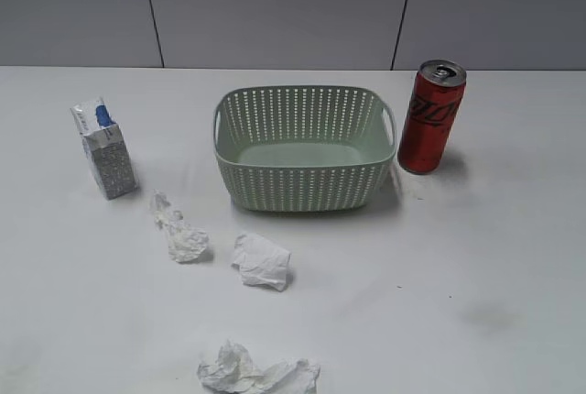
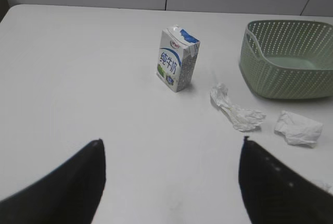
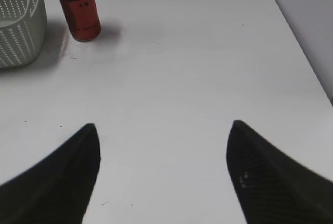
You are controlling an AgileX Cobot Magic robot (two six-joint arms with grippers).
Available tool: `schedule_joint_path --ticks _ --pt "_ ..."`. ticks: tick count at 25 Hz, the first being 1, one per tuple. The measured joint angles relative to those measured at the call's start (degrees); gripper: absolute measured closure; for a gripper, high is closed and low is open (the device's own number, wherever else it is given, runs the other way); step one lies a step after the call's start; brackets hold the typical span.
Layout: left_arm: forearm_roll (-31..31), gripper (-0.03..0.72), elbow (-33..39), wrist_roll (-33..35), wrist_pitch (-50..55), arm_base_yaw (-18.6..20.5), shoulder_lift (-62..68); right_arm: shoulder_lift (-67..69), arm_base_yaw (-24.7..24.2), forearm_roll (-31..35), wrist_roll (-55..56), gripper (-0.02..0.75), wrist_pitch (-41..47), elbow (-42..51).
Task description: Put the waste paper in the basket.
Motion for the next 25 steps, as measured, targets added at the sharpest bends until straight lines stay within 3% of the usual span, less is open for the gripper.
schedule_joint_path --ticks 25 --pt "0.00 0.097 0.00 0.00 0.00 0.00 0.00 0.00 0.00 -0.05 0.00 0.167 0.00 0.00"
